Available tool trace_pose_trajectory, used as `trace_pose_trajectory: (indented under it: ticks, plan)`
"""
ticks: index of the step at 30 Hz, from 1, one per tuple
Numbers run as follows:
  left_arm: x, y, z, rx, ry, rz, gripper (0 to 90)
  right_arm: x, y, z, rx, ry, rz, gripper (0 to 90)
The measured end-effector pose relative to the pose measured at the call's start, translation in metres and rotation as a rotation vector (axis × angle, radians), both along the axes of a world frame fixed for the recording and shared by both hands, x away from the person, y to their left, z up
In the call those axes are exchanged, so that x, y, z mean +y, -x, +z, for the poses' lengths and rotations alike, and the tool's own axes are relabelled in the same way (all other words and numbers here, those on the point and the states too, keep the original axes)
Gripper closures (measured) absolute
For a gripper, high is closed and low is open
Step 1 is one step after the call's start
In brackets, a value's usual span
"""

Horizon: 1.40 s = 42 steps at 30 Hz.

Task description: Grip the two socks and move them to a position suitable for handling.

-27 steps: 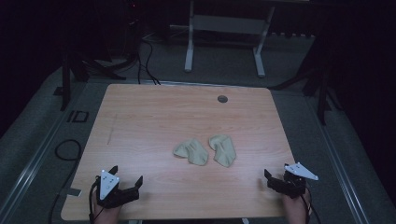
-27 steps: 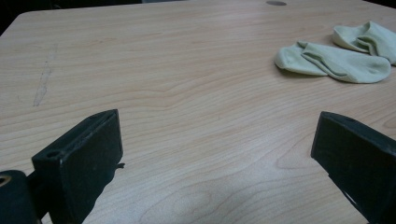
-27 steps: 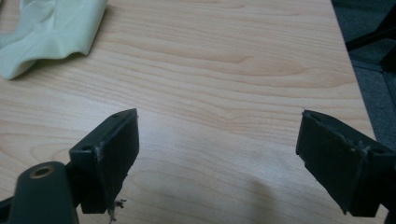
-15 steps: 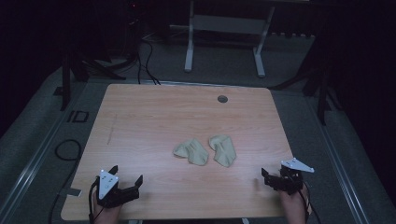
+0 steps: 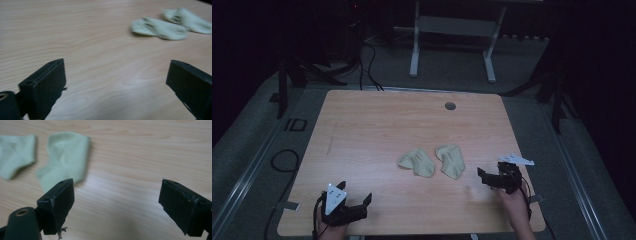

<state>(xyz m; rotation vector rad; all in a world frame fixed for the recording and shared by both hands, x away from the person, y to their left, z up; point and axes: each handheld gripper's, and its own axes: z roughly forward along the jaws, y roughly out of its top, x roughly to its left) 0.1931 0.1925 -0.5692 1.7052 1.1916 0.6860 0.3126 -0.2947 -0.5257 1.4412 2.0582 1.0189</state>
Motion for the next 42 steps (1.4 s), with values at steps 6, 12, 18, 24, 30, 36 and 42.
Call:
trace_pose_trajectory:
  ticks: [6, 12, 18, 24, 30, 36, 42]
  plan:
    - [-0.006, 0.003, 0.000, -0.006, -0.005, -0.039, 3.7, 0.026, -0.021, 0.002, 0.016, 0.007, 0.051, 13.4]
    - [-0.005, 0.001, -0.001, 0.008, 0.003, -0.035, 3.7, 0.055, -0.042, 0.004, 0.043, 0.054, 0.110, 26.7]
    - [-0.005, 0.000, -0.002, 0.011, -0.001, -0.042, 3.7, 0.079, -0.061, 0.004, 0.073, 0.072, 0.143, 26.6]
    - [-0.006, 0.001, -0.003, 0.010, -0.013, -0.049, 3.7, 0.100, -0.078, -0.005, 0.104, 0.080, 0.156, 26.7]
    - [-0.005, 0.000, -0.004, 0.014, -0.010, -0.057, 3.7, 0.111, -0.092, -0.023, 0.137, 0.112, 0.152, 27.9]
    - [-0.003, 0.000, -0.004, 0.022, -0.003, -0.055, 3.8, 0.110, -0.091, -0.028, 0.115, 0.158, 0.175, 55.2]
    - [-0.003, 0.000, -0.005, 0.025, -0.011, -0.063, 3.8, 0.116, -0.087, -0.026, 0.109, 0.181, 0.198, 78.8]
